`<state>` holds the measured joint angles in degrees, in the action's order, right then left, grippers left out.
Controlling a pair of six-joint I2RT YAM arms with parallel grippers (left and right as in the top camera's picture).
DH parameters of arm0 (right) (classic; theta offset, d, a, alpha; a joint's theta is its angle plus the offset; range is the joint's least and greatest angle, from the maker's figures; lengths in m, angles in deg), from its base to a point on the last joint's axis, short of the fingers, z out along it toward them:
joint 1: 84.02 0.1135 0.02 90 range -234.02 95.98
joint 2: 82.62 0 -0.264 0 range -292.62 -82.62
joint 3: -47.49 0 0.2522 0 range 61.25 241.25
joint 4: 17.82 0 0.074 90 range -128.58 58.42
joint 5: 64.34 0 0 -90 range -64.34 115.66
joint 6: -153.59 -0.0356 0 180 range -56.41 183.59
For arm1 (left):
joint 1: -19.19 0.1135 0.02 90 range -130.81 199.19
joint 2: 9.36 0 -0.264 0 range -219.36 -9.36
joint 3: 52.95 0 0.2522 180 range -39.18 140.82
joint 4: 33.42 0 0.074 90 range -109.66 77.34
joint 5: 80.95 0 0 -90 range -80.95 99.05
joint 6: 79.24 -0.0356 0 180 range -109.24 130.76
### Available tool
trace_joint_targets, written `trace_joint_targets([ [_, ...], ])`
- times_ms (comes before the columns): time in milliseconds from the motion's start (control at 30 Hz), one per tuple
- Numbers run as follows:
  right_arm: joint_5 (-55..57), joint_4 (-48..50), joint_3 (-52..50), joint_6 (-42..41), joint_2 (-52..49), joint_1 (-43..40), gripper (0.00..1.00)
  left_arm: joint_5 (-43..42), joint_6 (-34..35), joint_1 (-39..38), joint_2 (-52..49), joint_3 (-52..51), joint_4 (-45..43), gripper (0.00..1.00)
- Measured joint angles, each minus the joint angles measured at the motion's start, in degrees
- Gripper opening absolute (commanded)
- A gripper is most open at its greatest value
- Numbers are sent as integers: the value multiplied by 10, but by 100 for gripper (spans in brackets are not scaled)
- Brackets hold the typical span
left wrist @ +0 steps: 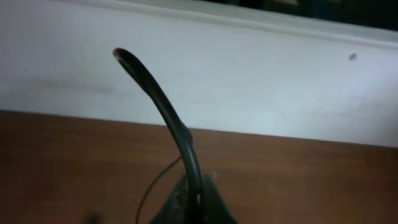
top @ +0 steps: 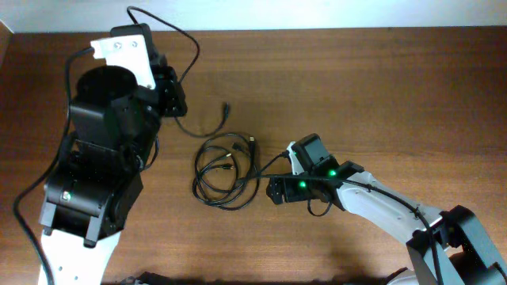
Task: Untangle cables
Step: 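Carry the separated cable to the table's left edge and release it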
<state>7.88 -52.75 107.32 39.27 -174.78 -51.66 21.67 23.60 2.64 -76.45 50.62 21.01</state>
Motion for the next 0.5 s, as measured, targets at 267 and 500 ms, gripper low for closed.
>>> trace_joint_targets([
  [267,0,-29,0,1,0,0,99,14,0,0,0,0,0,0],
  [500,0,-31,0,1,0,0,98,132,-2,0,0,0,-76,0],
])
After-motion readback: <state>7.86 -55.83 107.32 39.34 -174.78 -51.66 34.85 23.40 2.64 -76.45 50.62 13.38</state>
